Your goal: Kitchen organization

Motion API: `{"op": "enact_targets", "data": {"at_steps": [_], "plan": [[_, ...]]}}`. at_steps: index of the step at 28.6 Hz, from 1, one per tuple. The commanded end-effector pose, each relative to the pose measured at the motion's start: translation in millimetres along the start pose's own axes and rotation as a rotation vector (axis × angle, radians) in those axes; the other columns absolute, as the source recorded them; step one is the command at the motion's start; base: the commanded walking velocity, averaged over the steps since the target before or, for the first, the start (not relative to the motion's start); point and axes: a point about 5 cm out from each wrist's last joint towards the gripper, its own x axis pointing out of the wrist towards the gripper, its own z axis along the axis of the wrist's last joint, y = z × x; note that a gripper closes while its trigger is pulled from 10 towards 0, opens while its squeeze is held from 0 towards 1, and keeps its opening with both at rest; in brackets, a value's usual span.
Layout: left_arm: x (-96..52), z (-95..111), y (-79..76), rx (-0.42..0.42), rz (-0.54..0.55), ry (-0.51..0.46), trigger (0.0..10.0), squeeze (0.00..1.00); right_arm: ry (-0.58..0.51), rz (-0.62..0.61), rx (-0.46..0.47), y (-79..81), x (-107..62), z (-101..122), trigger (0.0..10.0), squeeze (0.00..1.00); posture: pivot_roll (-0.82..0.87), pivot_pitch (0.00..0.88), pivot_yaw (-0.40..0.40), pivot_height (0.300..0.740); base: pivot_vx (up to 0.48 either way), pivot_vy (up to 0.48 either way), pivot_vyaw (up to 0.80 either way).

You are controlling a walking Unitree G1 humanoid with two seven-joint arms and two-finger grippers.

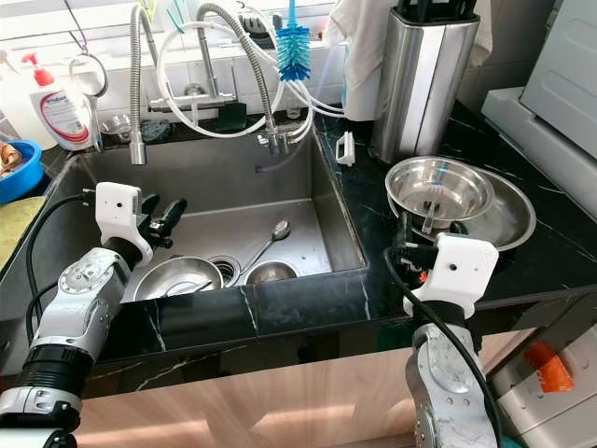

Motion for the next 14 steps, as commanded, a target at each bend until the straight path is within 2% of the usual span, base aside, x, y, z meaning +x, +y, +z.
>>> {"op": "enact_targets", "data": {"at_steps": [1,2,3,4,14], "plan": [[-1.3,-0.1,1.8,0.019,0.005,0.002,10.0,0.0,0.009,-0.002,0.0,-1.0,2.2,-0.6,10.0,0.0,-0.08,0.0,0.053,0.74,0.0,0.0,0.0],[-1.3,-0.4,1.5,0.02,0.004,0.003,10.0,0.0,0.008,-0.001,0.0,-1.7,2.7,-0.6,7.7,0.0,-0.08,0.0,0.053,0.74,0.0,0.0,0.0],[-1.3,-0.4,1.4,0.02,0.004,0.003,10.0,0.0,0.008,-0.002,-0.001,-2.2,3.0,-0.8,7.7,0.0,-0.08,0.0,0.053,0.74,0.0,0.0,0.0],[-1.3,-0.5,1.2,0.02,0.003,0.003,10.0,0.0,0.008,-0.003,0.002,-2.7,3.1,-0.9,0.0,0.0,-0.08,0.0,0.052,0.74,0.0,0.0,0.0],[-1.5,-0.8,0.7,0.019,0.002,0.0,10.0,0.0,0.011,-0.002,0.001,-3.9,5.1,-1.1,0.0,0.0,-0.08,0.0,0.051,0.74,0.0,0.0,0.0]]}}
